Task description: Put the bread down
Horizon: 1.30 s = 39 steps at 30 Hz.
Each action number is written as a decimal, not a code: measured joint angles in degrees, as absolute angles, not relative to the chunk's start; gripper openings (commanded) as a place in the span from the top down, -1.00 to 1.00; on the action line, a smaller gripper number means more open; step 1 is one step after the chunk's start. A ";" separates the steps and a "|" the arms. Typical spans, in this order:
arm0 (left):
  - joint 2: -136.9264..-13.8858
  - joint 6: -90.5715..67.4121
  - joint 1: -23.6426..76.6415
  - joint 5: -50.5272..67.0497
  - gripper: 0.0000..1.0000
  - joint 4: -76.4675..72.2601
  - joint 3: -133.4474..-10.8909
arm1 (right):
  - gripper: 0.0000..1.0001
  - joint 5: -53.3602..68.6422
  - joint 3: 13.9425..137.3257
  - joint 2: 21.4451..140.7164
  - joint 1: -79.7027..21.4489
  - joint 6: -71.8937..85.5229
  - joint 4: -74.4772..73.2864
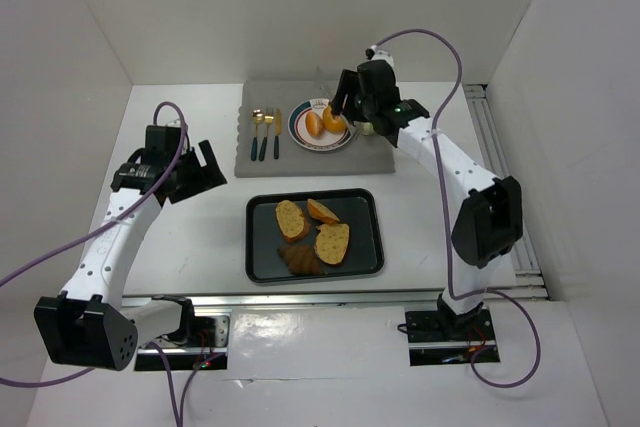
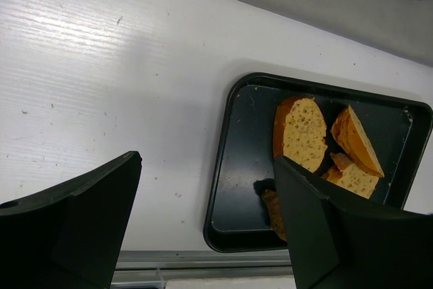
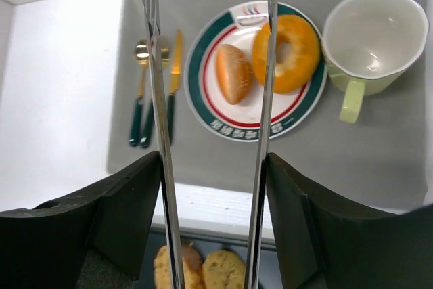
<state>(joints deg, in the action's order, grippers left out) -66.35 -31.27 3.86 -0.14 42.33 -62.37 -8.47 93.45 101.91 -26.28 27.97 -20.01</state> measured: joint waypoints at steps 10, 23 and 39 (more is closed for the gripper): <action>-65.98 -30.22 3.81 1.96 -0.85 42.22 -63.22 | -0.24 -6.57 86.52 85.62 -34.22 23.86 -26.63; -65.89 -30.17 3.81 7.14 -0.80 39.81 -62.98 | -0.24 3.27 76.31 79.64 -41.67 18.04 -48.95; -65.89 -30.17 3.81 7.79 -0.80 39.40 -61.78 | 0.06 1.74 73.45 84.36 -45.39 14.44 -52.69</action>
<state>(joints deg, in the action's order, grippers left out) -65.89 -30.17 3.81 7.79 39.40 -61.78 1.74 73.45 84.36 -45.39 14.44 -52.69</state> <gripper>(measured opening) 0.902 0.571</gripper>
